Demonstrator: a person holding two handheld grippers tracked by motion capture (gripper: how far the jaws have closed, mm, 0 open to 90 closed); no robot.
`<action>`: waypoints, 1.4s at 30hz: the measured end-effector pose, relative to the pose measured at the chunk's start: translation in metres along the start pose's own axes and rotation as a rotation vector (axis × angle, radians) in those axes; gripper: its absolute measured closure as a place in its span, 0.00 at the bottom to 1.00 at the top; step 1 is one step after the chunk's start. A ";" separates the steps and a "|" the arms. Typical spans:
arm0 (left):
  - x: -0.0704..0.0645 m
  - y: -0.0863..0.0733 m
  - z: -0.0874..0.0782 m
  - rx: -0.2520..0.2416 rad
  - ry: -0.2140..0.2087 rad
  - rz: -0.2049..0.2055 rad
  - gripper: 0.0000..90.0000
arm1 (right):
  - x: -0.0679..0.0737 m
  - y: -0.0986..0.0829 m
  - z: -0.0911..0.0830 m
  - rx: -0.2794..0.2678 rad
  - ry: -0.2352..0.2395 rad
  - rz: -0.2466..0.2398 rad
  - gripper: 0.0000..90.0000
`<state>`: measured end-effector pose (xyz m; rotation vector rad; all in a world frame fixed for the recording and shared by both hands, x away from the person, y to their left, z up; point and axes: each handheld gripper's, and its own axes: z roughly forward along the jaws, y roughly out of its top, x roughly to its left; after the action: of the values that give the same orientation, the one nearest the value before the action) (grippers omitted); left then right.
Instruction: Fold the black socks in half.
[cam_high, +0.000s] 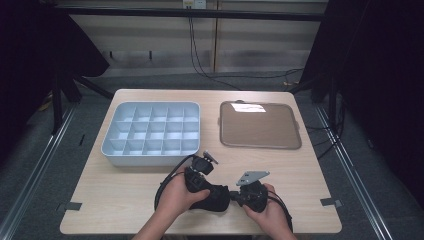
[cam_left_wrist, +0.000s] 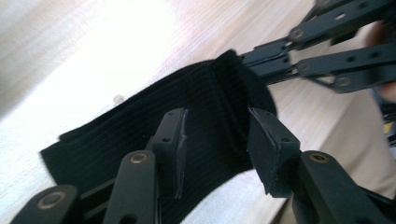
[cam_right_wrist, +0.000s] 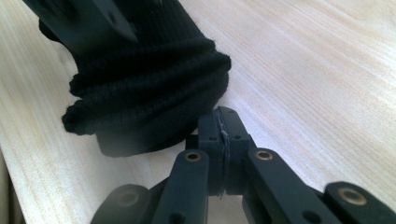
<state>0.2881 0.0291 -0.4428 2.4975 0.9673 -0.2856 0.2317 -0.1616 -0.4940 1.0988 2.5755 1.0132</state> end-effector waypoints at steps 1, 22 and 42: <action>-0.001 0.001 0.006 0.012 0.022 0.000 0.65 | 0.001 0.000 0.000 0.002 0.001 0.005 0.99; -0.014 0.009 0.001 0.028 0.009 0.033 0.96 | 0.002 0.001 0.002 -0.010 -0.004 -0.005 0.99; -0.009 0.005 0.019 0.064 0.015 0.017 0.84 | 0.002 0.001 0.002 -0.009 -0.002 -0.004 0.99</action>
<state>0.2847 0.0116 -0.4551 2.5685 0.9563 -0.2972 0.2319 -0.1583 -0.4948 1.0916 2.5678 1.0206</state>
